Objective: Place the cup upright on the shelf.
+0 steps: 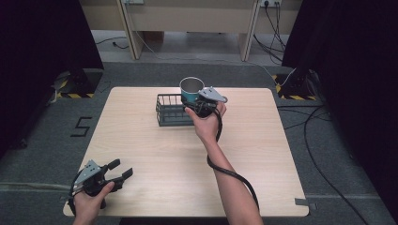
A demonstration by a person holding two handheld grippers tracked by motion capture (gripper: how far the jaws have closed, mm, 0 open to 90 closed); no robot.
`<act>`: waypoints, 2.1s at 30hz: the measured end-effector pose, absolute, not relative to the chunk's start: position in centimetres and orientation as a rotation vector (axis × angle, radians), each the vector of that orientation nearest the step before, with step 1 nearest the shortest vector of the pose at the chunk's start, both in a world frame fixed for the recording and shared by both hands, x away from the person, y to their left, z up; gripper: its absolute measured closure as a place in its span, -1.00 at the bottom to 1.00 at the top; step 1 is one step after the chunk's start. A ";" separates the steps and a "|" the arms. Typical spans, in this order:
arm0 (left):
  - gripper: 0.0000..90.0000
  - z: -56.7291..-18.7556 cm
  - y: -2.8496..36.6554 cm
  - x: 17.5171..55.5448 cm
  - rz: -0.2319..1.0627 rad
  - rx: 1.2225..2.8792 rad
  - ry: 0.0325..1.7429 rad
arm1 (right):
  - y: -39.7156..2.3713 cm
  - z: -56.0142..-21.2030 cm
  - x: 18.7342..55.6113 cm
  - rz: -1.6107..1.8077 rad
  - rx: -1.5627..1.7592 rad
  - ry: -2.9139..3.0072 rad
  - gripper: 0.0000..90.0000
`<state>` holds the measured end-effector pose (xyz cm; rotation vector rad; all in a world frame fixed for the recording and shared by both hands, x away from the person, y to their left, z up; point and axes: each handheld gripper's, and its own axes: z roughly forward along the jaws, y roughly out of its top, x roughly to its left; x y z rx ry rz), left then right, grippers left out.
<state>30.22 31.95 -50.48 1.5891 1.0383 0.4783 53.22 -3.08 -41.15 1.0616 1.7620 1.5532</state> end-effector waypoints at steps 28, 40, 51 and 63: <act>-0.43 -50.5 31.9 30.3 0.473 1.585 1.034 | -1.7 -40.6 56.1 1.529 1.084 1.775 -0.62; -0.43 -50.5 31.9 30.3 0.471 1.588 1.033 | -1.3 -41.5 56.8 1.513 1.121 1.791 -0.62; -0.43 -50.5 31.9 30.2 0.469 1.587 1.029 | -0.5 -42.6 57.1 1.484 1.138 1.834 -0.62; -0.43 -50.4 31.8 30.2 0.469 1.587 1.028 | -0.3 -43.3 57.4 1.437 1.164 1.888 -0.62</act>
